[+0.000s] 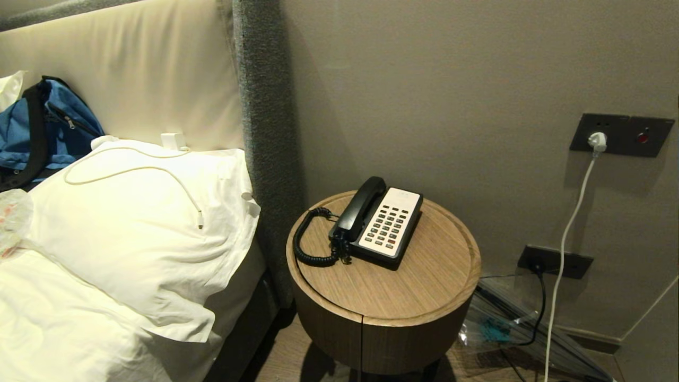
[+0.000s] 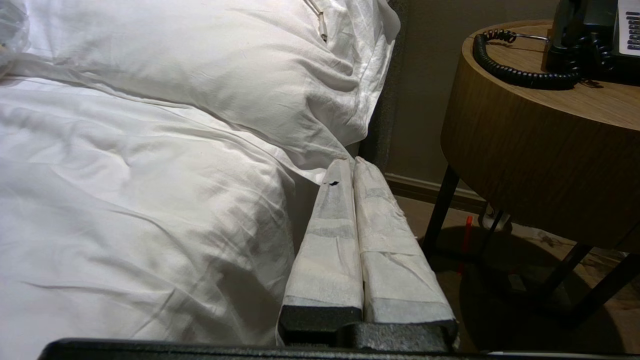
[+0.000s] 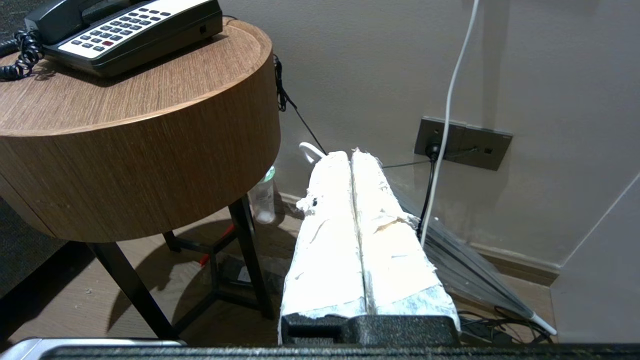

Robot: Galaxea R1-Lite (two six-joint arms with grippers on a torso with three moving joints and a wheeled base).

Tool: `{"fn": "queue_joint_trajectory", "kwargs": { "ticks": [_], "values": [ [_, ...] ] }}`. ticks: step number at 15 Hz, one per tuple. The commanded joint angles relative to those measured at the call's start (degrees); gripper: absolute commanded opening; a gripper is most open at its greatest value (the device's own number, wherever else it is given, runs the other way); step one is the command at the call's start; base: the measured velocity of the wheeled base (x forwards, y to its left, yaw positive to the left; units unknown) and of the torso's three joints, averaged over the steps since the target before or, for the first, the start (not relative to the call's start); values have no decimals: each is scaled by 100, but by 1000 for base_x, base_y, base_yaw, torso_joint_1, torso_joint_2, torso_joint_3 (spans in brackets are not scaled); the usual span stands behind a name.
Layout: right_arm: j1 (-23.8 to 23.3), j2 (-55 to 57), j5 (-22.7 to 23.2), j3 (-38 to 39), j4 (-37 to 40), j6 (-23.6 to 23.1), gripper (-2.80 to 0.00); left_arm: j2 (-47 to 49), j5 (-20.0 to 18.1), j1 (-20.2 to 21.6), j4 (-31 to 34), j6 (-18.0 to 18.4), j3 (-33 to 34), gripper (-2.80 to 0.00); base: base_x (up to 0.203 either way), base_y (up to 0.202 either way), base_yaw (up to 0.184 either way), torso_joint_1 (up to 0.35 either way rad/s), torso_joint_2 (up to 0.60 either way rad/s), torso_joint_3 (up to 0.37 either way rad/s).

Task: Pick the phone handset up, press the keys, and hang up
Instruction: Pick up the desk phone handset

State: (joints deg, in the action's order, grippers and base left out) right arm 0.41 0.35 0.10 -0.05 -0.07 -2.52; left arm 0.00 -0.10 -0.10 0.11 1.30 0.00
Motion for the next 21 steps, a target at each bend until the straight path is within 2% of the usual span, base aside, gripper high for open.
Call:
{"fn": "queue_joint_trajectory", "kwargs": {
  "ticks": [1,14,21],
  "values": [
    [2,9,-1,-4,-1,-3,-280,9,1,1,-2,2,0,-280,0,0,0,0,0,0],
    [2,9,1,-4,-1,-3,-280,9,7,1,33,37,-9,-280,0,0,0,0,0,-2],
    [2,9,-1,-4,-1,-3,-280,9,-3,1,-2,41,7,-280,0,0,0,3,2,-177]
  ]
}}
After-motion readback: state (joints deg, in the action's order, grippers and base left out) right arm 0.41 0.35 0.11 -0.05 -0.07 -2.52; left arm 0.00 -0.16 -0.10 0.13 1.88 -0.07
